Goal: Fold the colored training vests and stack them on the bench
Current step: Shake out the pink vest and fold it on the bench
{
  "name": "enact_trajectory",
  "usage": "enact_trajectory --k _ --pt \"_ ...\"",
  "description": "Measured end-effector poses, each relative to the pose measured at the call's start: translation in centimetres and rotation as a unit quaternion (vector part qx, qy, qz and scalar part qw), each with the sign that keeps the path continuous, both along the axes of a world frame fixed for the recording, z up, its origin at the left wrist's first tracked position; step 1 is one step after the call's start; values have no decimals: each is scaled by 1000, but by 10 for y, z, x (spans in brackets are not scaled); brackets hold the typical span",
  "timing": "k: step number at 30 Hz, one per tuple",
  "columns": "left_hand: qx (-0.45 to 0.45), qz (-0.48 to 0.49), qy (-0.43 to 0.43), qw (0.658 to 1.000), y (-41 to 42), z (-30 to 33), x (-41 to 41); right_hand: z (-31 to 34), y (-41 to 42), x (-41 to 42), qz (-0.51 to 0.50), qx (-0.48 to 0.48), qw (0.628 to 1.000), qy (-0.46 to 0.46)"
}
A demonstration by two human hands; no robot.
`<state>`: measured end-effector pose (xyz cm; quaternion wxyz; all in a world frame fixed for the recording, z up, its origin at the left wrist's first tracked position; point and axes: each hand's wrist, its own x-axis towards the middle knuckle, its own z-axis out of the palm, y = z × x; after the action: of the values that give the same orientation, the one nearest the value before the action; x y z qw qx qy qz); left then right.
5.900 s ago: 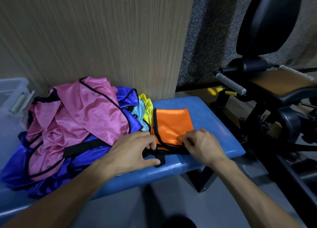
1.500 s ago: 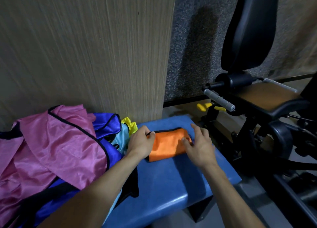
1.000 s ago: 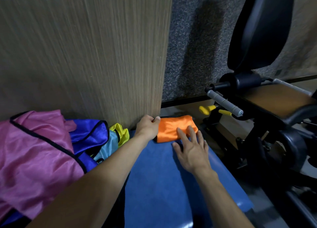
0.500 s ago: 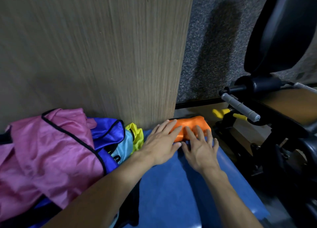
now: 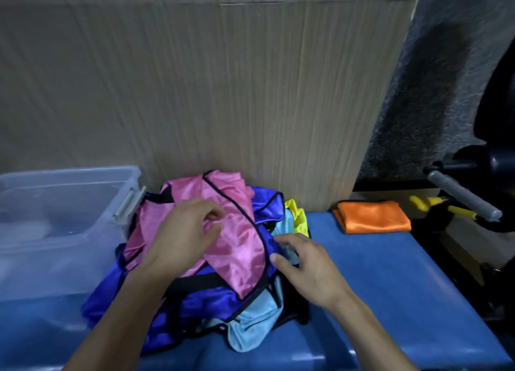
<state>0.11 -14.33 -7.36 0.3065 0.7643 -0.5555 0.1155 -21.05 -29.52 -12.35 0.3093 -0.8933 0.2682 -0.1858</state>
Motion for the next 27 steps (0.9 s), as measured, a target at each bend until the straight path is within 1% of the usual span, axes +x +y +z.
enact_trajectory --k 4,8,11,13,16,19,20,23,25,27 --pt "12 18 2 1000 18 0 9 -3 17 9 -2 41 999 -17" --pt "40 56 52 996 37 -6 15 -7 32 15 -1 64 997 -38" --pt "37 81 93 992 45 -12 18 -11 37 19 -28 109 993 -41" --pt "18 91 108 990 51 -19 19 -13 36 24 -56 157 985 -43" --pt "-5 72 80 994 61 -33 20 -14 37 35 -91 220 969 -68" --pt "20 38 56 998 72 -42 18 -14 42 49 -99 238 961 -100" --pt "41 34 50 997 77 -45 15 -13 46 54 -97 234 961 -110" --pt "116 49 37 991 89 -56 11 -12 57 67 -102 181 970 -124" --pt "121 62 34 990 94 -65 11 -10 62 71 -106 143 974 -143" --pt "91 66 38 993 97 -70 11 -5 66 72 -110 97 974 -175"
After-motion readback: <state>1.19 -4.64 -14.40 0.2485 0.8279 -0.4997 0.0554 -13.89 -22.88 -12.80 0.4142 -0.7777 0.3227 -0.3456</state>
